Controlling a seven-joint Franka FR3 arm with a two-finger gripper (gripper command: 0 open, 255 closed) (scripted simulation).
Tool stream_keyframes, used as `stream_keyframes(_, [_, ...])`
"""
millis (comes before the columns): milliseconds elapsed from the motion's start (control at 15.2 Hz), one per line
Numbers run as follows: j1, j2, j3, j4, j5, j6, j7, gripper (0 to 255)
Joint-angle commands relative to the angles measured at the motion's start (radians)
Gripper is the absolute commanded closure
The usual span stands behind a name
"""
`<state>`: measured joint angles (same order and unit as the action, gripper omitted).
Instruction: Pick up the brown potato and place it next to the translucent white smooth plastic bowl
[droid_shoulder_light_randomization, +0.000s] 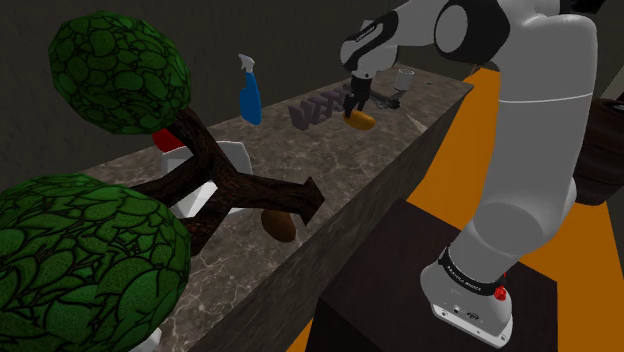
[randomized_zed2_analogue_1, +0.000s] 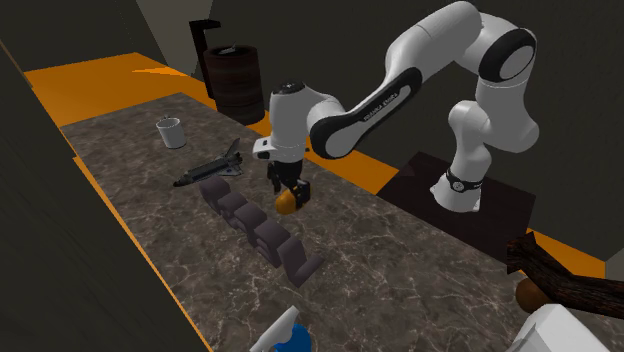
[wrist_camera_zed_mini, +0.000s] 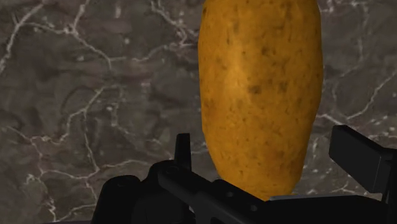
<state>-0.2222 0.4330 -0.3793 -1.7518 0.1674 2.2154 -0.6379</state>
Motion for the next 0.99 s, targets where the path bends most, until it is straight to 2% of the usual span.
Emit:
stream_keyframes(0, [-0.004,0.019,0.004,0.0,0.008,0.019,-0.005,0])
stream_keyframes(594, [-0.005,0.024,0.005,-0.001,0.01,0.024,-0.006,0])
stream_keyframes(660, [-0.005,0.024,0.005,-0.001,0.01,0.024,-0.006,255])
stream_keyframes(924, [-0.006,0.023,0.005,-0.002,0.01,0.024,-0.007,255])
